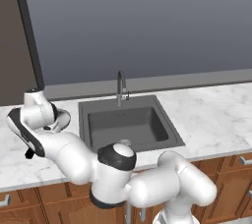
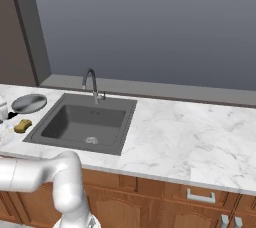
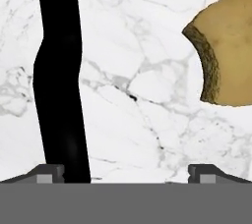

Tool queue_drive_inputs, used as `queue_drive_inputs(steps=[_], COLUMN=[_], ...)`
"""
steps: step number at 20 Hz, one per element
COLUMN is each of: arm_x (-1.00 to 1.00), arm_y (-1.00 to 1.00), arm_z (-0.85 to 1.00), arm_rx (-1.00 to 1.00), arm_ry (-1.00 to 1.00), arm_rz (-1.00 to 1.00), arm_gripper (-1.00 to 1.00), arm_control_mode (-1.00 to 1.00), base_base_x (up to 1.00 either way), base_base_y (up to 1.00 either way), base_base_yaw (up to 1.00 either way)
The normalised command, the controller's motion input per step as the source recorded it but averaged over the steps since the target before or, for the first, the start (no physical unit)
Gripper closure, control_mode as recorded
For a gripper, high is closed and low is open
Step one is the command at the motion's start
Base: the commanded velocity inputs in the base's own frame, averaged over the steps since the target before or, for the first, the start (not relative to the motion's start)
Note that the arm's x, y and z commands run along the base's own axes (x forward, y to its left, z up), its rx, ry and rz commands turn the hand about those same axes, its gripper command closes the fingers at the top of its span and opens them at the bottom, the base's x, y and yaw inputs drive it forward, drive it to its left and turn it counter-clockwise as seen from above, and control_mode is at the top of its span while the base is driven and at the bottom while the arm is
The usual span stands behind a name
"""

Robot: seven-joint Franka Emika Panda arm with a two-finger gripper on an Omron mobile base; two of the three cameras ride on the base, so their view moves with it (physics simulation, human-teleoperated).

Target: Pick the pan and sponge and place them into the sink. Then turn on the water.

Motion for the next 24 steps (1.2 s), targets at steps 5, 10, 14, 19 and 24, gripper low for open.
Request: queue_drive_inputs(steps=[5,10,14,19,24], arm_x=[0.26,0.31,0.23,0.17,-0.01], arm_y=[0.26,0.28,0.28,0.15,-0.01], arm_z=[-0.29,-0.23,-0.03,-0.24,-0.11], arm_rx=[-0.02,-0.01,0.0,0.0,0.0], arm_ry=[-0.01,-0.02,-0.09,0.0,0.0], arm_rz=[0.0,0.0,0.0,0.0,0.0], arm_gripper=[-1.0,-1.0,-1.0,-1.0,1.0], arm_control_mode=[-1.0,-1.0,-1.0,-1.0,-1.0], base_base_x=[0.0,0.0,0.0,0.0,0.0], base_base_y=[0.0,0.0,0.0,0.0,0.0], base_base_yaw=[0.0,0.0,0.0,0.0,0.0])
